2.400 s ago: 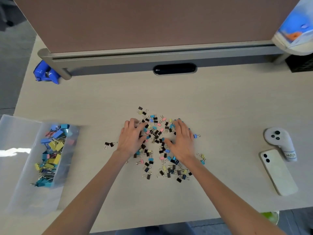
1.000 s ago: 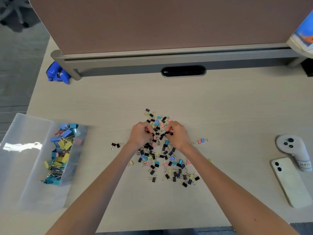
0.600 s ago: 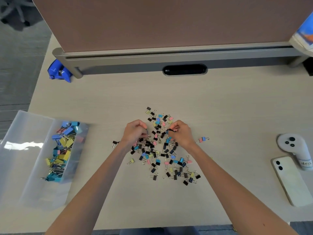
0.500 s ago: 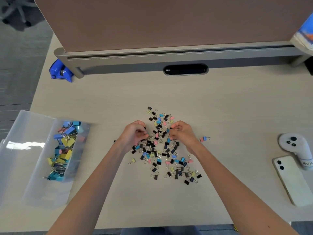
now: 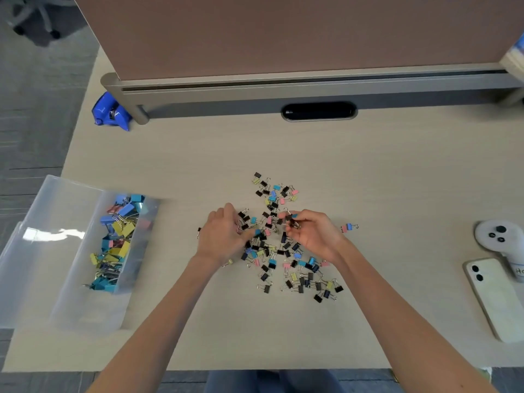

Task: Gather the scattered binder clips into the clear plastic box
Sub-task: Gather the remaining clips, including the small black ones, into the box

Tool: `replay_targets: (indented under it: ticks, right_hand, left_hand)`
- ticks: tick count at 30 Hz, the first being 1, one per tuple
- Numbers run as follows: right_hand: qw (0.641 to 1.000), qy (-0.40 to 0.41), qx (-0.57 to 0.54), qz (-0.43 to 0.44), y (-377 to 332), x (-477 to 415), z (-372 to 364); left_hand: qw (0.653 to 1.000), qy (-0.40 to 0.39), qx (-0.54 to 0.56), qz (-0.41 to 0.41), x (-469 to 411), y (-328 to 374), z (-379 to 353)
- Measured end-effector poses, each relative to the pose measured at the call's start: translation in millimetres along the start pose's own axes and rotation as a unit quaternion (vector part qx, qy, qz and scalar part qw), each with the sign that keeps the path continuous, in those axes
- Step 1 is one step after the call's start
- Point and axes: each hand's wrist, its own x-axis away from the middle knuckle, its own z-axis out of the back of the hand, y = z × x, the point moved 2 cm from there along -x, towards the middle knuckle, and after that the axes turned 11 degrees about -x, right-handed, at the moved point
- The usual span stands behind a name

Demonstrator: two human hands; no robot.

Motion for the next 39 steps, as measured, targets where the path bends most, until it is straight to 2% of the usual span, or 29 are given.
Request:
replay_targets:
  ticks: [2,4,7,11,13,21,27,39]
  right_hand:
    - [1.000,-0.013,-0.004,-0.018,2,1,-2]
    - [0.999,-0.016,0.020,-0.023,4,3,-2]
    - [0.997,-0.008,0.068,-0.022,6,5,1]
    - [0.997,0.029,0.074,-0.018,11,6,10]
    - [0.996,0.043,0.076,-0.012,13,6,11]
    - [0.994,0.073,0.079,-0.003,19,0,10]
    - [0.996,0.066,0.066,-0.005,24,-11,3]
    - [0.994,0.061,0.089,-0.001,25,-16,-2]
  left_hand:
    - [0.979,0.058,-0.189,-0.043,9,3,-11]
    - [0.957,0.085,-0.273,-0.046,13,8,-23]
    - [0.943,0.109,-0.314,-0.033,10,12,-33]
    - [0.929,0.126,-0.343,-0.048,2,22,-32]
    - [0.927,0.137,-0.344,-0.058,-5,24,-32]
    - [0.944,0.199,-0.235,-0.121,-21,11,-39]
    - [0.939,0.231,-0.235,-0.100,-24,10,-41]
    - [0.945,0.265,-0.169,-0.093,-28,3,-42]
